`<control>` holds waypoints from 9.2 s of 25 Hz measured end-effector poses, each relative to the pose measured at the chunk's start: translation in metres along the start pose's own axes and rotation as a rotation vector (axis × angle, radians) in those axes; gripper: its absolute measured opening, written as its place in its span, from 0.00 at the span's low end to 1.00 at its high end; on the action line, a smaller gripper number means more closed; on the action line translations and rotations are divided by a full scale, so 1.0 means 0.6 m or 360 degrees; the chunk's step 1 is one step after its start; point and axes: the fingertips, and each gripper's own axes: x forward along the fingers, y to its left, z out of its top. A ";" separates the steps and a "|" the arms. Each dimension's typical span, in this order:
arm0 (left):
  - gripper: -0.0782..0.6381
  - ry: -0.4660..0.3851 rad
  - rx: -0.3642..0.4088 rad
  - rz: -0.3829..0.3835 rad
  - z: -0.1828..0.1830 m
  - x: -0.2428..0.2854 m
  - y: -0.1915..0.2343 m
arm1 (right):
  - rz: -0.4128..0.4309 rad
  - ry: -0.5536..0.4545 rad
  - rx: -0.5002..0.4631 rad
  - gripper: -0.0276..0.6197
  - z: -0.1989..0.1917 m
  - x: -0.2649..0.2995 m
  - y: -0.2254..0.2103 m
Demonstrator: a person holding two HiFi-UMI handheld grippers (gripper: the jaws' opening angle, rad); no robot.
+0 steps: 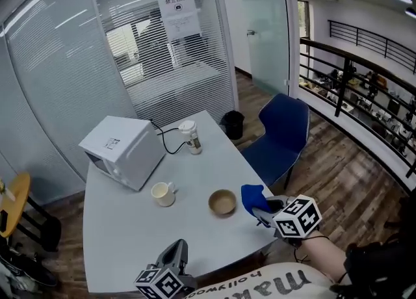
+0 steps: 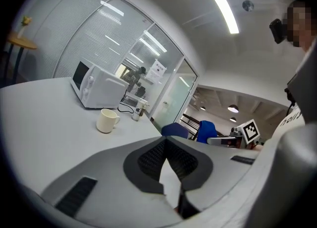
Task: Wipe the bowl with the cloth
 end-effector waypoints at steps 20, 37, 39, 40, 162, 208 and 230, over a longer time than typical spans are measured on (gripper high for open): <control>0.11 -0.0067 -0.0156 0.0257 -0.002 0.168 0.031 | 0.0301 -0.0013 -0.0038 0.14 0.061 0.117 -0.141; 0.12 -0.0019 -0.0296 0.0299 -0.021 0.239 0.111 | 0.0266 0.0009 0.0101 0.14 0.052 0.203 -0.181; 0.22 0.0028 -0.0278 0.0284 -0.027 0.256 0.118 | 0.0265 0.0022 0.0125 0.14 0.051 0.219 -0.189; 0.28 0.0049 -0.0271 0.0270 -0.029 0.266 0.121 | 0.0265 0.0024 0.0131 0.14 0.050 0.228 -0.192; 0.19 0.0133 0.0725 0.0660 0.023 0.361 0.021 | -0.0044 0.0017 0.0535 0.14 0.024 0.291 -0.093; 0.21 0.0049 0.0484 0.0508 0.027 0.390 -0.029 | 0.0030 0.0074 0.0225 0.14 0.037 0.245 -0.137; 0.21 -0.0058 0.0295 0.0412 0.047 0.380 -0.042 | 0.0475 0.0052 0.0552 0.14 0.050 0.252 -0.034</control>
